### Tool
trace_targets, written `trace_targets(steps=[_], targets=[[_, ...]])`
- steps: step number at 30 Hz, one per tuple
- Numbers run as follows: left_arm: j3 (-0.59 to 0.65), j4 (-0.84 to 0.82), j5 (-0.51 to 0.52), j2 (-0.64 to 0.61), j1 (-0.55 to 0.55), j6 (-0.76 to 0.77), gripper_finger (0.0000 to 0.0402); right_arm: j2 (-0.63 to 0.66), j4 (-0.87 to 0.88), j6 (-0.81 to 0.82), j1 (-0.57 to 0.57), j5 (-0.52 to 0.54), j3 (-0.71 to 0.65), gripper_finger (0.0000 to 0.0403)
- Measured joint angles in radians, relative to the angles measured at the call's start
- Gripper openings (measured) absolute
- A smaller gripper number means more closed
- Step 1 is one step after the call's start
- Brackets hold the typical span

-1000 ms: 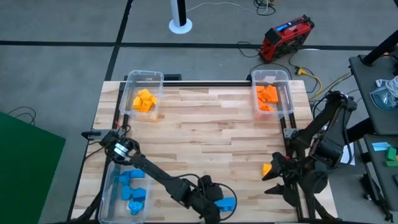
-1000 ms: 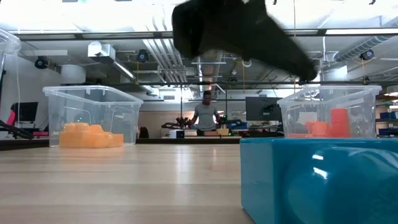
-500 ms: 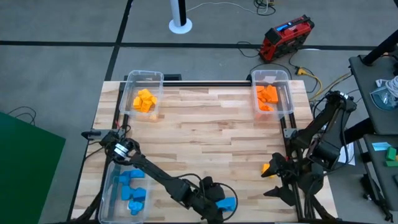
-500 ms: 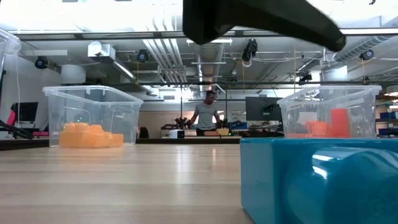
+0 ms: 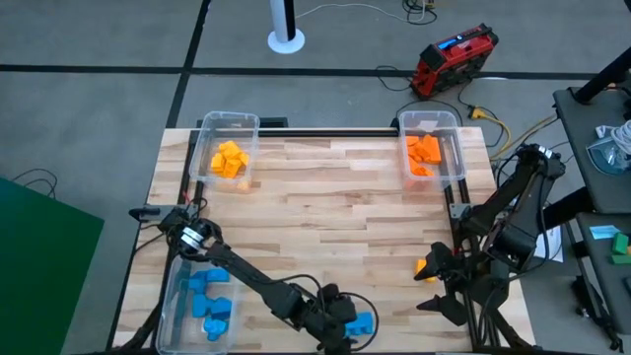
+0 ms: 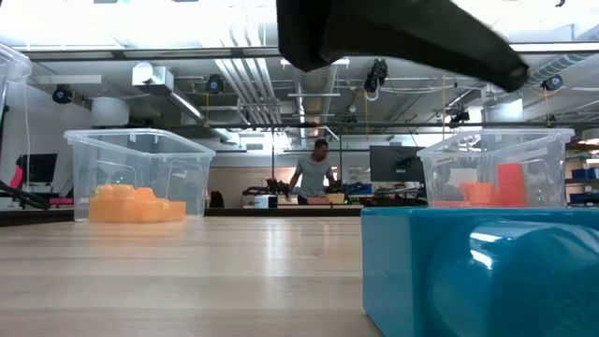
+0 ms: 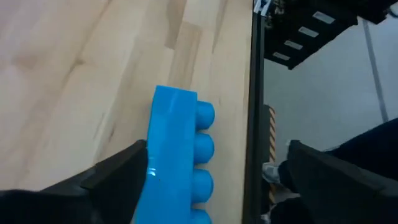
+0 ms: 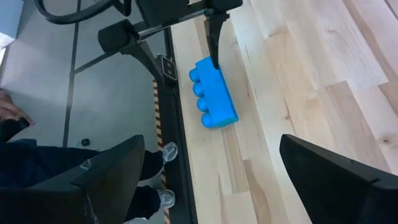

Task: Sort blocks
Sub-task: Put the blue game piece into the bottom left transparent bin

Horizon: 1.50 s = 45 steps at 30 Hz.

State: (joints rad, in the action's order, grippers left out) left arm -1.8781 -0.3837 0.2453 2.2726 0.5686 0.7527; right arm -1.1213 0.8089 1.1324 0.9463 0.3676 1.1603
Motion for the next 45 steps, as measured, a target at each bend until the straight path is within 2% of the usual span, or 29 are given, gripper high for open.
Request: trace_targets(steps=[4,10,13,19,26,31,35,42,43,45], targets=[[0.001,0.001,0.026,0.000,0.000,-0.067,0.0394,0.000,0.001,0.000,0.000,0.000,-0.003,0.0365],[-0.018,0.044,0.058,0.000,0.001,-0.022,0.0367,0.000,0.002,0.006,0.000,0.000,-0.005,0.0365],[-0.027,0.034,0.109,0.000,0.003,-0.004,0.0360,0.000,0.002,0.006,0.000,0.000,-0.005,0.0365],[-0.018,0.024,0.131,0.050,0.009,-0.116,0.0361,0.000,0.004,0.011,0.000,0.000,-0.011,0.0365],[-0.047,0.041,0.136,0.125,0.038,-0.146,0.0363,0.000,0.006,0.044,0.000,0.000,-0.029,0.0365],[-0.115,0.003,0.151,0.186,0.047,-0.152,0.0364,0.000,0.005,0.061,0.000,-0.003,-0.049,0.0365],[-0.204,-0.090,0.155,0.254,0.046,-0.121,0.0364,0.000,0.005,0.075,0.000,-0.022,-0.059,0.0365],[-0.463,-0.268,0.165,0.400,0.045,-0.121,0.0364,0.000,0.003,0.075,-0.001,-0.029,-0.063,0.0365],[-0.482,-0.287,0.160,0.412,0.045,-0.105,0.0364,0.000,0.003,0.075,-0.001,-0.029,-0.063,0.0365],[-0.445,-0.256,0.154,0.397,0.043,-0.059,0.0361,0.000,0.002,0.074,-0.001,-0.029,-0.063,0.0365]])
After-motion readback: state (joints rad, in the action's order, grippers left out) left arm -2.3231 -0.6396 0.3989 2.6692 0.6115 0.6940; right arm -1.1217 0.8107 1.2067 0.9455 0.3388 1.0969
